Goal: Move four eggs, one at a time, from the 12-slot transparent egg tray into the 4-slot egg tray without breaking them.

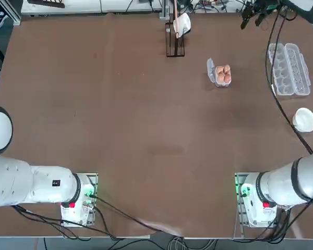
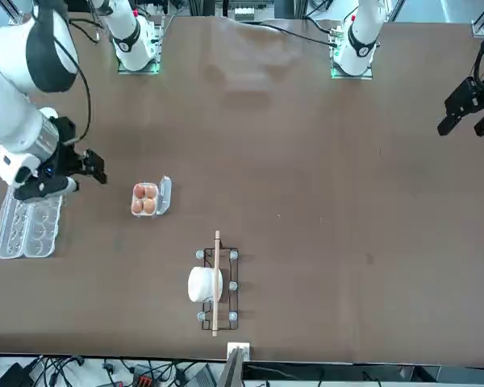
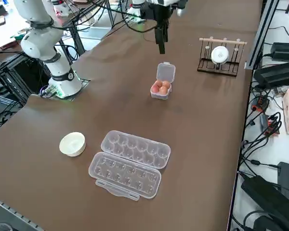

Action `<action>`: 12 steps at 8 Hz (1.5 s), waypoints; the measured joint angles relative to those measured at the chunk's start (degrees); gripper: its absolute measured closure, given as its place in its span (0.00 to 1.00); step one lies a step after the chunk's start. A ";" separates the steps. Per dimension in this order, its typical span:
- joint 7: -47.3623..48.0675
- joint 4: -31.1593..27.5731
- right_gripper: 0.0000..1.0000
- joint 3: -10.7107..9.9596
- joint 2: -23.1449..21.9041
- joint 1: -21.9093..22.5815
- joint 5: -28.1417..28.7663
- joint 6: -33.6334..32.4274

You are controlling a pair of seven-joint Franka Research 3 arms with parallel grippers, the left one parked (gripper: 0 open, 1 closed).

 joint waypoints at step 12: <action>5.54 4.44 0.00 -1.11 -7.55 -2.07 -0.32 -14.35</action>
